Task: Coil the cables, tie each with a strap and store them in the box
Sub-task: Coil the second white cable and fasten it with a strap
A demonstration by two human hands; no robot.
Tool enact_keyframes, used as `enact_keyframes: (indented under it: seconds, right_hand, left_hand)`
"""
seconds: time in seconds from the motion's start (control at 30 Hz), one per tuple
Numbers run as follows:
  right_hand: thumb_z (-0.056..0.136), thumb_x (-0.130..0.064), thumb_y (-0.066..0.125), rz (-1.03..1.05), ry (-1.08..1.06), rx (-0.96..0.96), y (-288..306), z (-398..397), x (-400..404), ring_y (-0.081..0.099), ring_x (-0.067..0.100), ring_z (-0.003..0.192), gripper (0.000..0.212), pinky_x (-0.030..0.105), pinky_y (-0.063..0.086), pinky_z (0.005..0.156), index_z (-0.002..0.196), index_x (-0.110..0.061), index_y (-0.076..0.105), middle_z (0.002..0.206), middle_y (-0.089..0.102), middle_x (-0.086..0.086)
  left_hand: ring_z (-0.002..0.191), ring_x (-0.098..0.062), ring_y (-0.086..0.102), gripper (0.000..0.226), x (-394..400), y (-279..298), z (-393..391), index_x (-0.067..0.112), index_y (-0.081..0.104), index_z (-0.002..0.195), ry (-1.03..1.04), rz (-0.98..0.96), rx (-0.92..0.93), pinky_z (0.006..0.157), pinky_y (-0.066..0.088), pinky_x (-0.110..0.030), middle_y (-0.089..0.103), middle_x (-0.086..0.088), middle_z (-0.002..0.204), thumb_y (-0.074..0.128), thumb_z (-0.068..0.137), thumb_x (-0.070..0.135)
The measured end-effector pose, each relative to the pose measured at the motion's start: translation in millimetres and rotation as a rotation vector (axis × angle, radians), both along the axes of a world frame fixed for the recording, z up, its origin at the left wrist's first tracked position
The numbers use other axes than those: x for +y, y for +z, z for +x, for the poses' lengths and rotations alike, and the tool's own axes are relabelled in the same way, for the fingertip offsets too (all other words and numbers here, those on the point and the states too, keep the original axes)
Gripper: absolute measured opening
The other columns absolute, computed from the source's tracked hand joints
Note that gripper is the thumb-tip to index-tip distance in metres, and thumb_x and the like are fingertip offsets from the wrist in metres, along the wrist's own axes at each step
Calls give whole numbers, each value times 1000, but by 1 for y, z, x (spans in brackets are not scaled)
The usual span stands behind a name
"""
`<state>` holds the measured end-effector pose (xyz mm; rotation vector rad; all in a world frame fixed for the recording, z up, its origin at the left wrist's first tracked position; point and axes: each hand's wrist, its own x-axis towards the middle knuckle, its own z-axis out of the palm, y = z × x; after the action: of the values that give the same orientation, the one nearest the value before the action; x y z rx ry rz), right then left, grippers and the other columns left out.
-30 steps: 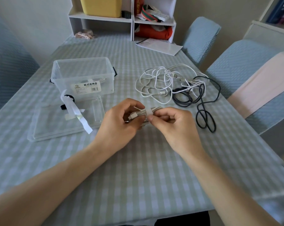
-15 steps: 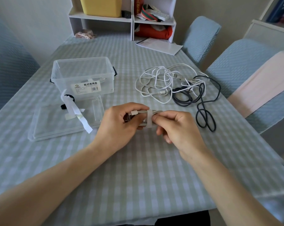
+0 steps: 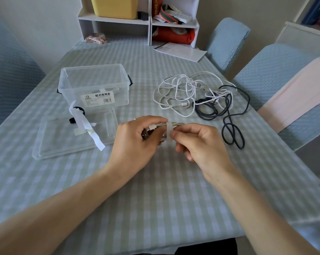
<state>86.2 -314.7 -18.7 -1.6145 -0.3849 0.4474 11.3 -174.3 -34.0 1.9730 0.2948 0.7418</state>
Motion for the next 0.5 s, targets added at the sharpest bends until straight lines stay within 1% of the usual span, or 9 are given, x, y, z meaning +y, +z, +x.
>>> enact_keyframes:
  seconds: [0.07,0.13,0.2,0.27,0.33,0.37,0.43,0.5]
  right_hand:
    - [88,-10,72,-1,-20,-39,-1,0,0,41,10,37,6,18,33,40,81,-9,72,53,62,5]
    - [88,-11,72,8,-3,-40,-1,0,0,40,12,37,7,18,34,40,82,-9,72,54,62,5]
    - [87,-11,72,11,31,9,-1,2,-1,38,14,38,9,18,31,39,78,-10,74,54,62,6]
    - [85,-11,73,21,81,83,0,3,1,35,14,40,12,19,26,39,72,-13,73,54,61,7]
    - [84,-11,73,37,112,133,-1,3,1,34,13,42,16,19,23,39,68,-14,72,54,59,6]
    - [84,-11,73,38,111,139,-1,3,2,34,13,43,17,19,23,39,67,-14,72,54,59,6]
    - [86,-11,72,32,90,136,-1,4,1,34,12,40,17,19,23,38,68,-13,73,54,60,6]
    - [87,-12,72,15,77,121,-1,4,1,33,12,38,14,19,23,38,73,-10,74,55,61,6]
  left_hand:
    - [70,-8,72,18,-1,-2,2,24,76,104,17,29,-17,71,59,-33,74,15,92,69,91,13]
    - [70,-10,71,19,1,-3,2,24,77,103,32,56,-30,70,57,-32,74,17,92,70,90,13]
    - [66,-9,68,19,3,-4,2,24,77,102,38,99,-46,65,54,-22,73,18,88,71,89,12]
    - [61,-2,62,20,4,-5,1,21,77,102,41,151,-69,61,46,-10,70,19,83,72,88,8]
    - [60,6,57,21,1,-6,0,17,78,103,43,215,-96,61,40,-4,68,18,82,73,86,5]
    - [60,7,57,21,0,-6,0,16,78,103,43,238,-108,62,38,-3,67,19,82,73,85,5]
    - [61,2,60,21,-1,-8,2,17,78,102,30,245,-113,61,40,-4,66,21,82,74,85,6]
    - [64,-7,65,21,1,-9,3,20,78,103,18,216,-103,63,49,-15,67,22,84,74,86,9]
